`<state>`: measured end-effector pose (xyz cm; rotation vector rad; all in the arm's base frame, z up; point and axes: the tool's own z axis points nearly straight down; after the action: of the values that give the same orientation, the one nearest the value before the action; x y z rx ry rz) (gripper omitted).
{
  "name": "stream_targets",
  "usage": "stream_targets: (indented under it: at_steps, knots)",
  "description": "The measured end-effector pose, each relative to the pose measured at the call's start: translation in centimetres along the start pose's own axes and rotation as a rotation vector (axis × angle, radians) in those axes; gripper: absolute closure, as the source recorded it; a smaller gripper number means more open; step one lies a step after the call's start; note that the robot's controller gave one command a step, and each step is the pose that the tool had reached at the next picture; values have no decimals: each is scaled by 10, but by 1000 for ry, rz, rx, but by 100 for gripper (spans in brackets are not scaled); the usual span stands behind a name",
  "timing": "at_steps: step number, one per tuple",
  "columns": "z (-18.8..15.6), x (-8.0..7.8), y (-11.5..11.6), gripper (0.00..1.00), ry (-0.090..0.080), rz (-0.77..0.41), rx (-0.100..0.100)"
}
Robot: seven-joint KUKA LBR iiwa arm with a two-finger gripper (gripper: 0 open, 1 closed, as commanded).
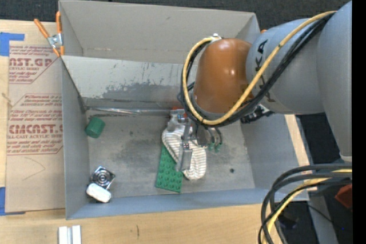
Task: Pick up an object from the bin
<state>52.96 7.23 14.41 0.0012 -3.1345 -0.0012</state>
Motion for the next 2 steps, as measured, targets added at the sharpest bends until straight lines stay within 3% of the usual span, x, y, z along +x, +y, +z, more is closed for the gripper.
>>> stream_targets:
  at_steps: [1,2]
  knots:
    - [-4,-2,0,0,-8,0,-1]
    - [15,7,-23,0,-10,46,-3]
